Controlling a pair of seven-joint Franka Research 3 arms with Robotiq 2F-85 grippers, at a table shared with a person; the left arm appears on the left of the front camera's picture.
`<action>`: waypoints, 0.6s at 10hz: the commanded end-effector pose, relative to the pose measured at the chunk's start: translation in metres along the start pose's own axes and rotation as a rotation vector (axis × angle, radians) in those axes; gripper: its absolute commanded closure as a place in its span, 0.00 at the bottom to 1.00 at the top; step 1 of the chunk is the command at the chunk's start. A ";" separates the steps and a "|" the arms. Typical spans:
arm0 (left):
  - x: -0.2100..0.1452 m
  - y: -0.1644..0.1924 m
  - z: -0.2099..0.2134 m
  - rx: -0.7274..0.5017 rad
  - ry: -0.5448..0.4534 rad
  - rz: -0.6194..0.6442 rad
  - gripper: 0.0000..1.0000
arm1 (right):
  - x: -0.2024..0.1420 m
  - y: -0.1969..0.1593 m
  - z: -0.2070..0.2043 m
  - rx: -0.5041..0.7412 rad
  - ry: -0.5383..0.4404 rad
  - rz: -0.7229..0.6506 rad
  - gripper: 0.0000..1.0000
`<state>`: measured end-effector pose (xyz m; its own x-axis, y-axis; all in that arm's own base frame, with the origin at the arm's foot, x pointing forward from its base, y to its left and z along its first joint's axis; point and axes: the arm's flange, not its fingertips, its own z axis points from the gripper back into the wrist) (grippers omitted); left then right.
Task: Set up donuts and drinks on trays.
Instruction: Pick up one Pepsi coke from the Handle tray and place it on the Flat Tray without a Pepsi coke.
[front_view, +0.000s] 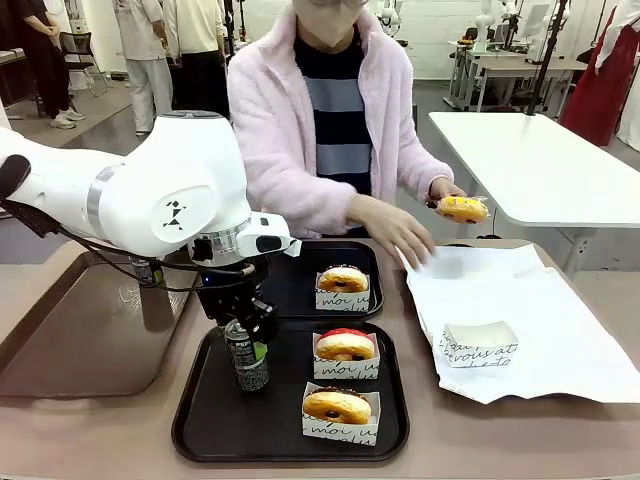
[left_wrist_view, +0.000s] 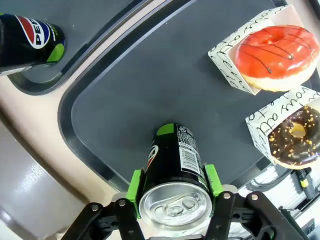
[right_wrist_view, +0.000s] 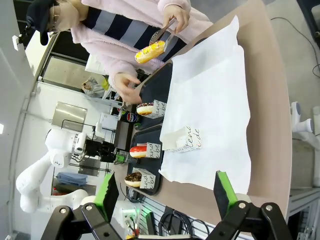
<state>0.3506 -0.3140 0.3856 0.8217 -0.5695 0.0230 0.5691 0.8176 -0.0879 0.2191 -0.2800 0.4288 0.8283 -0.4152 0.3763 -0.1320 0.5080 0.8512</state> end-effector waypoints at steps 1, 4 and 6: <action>0.001 -0.003 0.001 0.022 0.000 0.000 0.00 | 0.002 -0.001 0.001 0.021 -0.018 0.017 0.00; -0.005 -0.009 0.006 0.002 0.008 -0.018 0.00 | 0.002 -0.001 0.001 0.021 -0.018 0.017 0.00; -0.010 -0.012 0.012 -0.011 0.003 -0.017 0.00 | 0.002 -0.001 0.001 0.021 -0.018 0.017 0.00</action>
<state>0.3430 -0.3189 0.3923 0.8127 -0.5821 0.0241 0.5818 0.8087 -0.0865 0.2191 -0.2800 0.4288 0.8283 -0.4151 0.3763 -0.1320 0.5080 0.8512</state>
